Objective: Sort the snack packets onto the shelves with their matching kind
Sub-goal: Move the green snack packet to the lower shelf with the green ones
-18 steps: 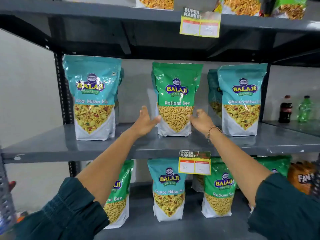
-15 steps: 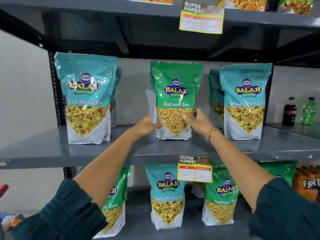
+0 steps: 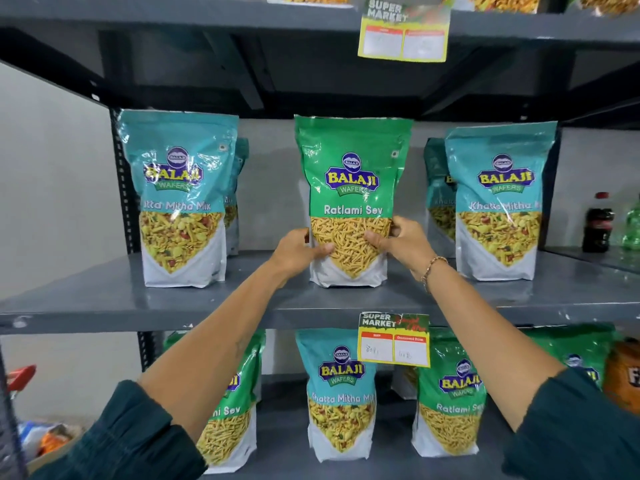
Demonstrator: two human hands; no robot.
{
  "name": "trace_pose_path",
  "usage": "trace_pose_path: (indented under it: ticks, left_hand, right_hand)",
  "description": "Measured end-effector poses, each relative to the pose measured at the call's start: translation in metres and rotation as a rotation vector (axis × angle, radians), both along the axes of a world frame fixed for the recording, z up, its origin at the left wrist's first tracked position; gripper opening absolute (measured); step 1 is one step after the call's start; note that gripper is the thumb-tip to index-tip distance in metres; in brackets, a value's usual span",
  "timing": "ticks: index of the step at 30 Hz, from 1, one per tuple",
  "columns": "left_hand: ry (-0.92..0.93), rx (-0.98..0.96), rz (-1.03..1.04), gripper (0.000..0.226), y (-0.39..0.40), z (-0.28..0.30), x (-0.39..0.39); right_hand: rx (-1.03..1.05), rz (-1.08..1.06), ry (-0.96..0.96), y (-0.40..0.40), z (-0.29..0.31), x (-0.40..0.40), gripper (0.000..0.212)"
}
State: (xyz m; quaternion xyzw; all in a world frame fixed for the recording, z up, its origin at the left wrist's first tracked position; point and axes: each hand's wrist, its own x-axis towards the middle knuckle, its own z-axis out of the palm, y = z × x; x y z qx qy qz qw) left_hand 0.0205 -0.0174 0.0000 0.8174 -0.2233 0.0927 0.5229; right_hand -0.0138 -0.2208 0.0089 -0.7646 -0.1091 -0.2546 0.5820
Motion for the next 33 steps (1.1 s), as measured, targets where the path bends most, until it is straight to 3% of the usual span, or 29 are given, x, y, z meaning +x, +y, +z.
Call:
trace_pose_path:
  ticks: [4,11,16,21,27,33]
  left_hand:
    - [-0.043,-0.001,0.019,0.010,0.011,0.002,-0.057]
    - [-0.119,0.011,0.044,0.032,0.045,-0.007,-0.145]
    - [-0.148,0.062,0.018,0.071,0.070,-0.030,-0.188]
    - [-0.125,0.092,0.068,0.042,0.082,-0.075,-0.221]
    - [-0.050,0.120,0.113,0.049,0.102,-0.141,-0.234]
    - [0.137,0.055,0.171,0.062,0.125,-0.196,-0.237]
  right_hand:
    - [0.044,0.051,-0.003,0.012,-0.002,-0.039,0.037]
    - [0.003,0.021,-0.035,0.038,-0.006,-0.125,0.027]
    - [0.016,0.012,-0.070,0.054,-0.026,-0.185,0.029]
    - [0.038,0.039,-0.034,0.065,-0.074,-0.218,0.042]
    - [0.052,0.054,0.089,0.083,-0.139,-0.223,0.073]
    - [0.093,0.098,0.215,0.110,-0.197,-0.207,0.050]
